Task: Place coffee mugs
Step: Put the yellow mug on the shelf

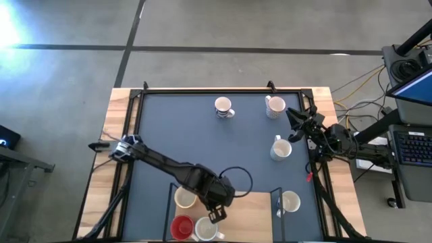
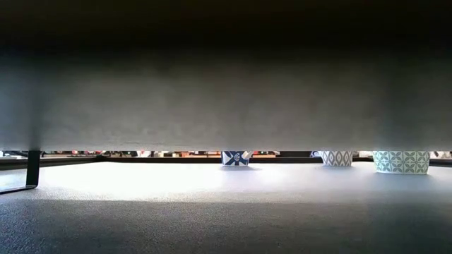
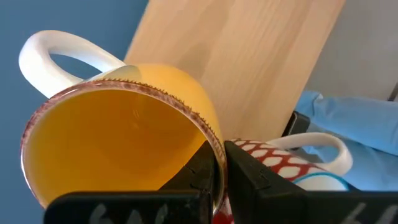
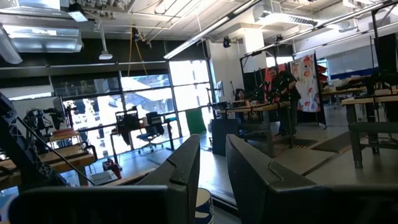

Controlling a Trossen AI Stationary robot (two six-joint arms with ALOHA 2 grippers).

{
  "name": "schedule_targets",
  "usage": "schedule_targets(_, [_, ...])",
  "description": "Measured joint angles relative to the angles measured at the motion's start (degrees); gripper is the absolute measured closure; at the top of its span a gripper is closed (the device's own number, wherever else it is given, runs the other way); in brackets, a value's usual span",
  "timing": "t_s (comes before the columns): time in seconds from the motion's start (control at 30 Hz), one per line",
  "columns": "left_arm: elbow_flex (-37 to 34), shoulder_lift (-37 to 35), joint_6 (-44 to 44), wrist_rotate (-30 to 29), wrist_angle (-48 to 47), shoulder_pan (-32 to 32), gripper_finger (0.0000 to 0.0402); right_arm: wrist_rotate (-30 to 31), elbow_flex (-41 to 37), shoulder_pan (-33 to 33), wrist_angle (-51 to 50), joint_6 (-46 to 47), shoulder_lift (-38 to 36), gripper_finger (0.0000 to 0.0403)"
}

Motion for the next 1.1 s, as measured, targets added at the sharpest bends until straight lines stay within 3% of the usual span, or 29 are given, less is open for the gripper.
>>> schedule_targets(1.1, [-0.1,0.0,-11.7,0.5,-1.1,-1.1,0.0394,0.0,0.0,0.0,0.0,0.0,0.0,0.0335])
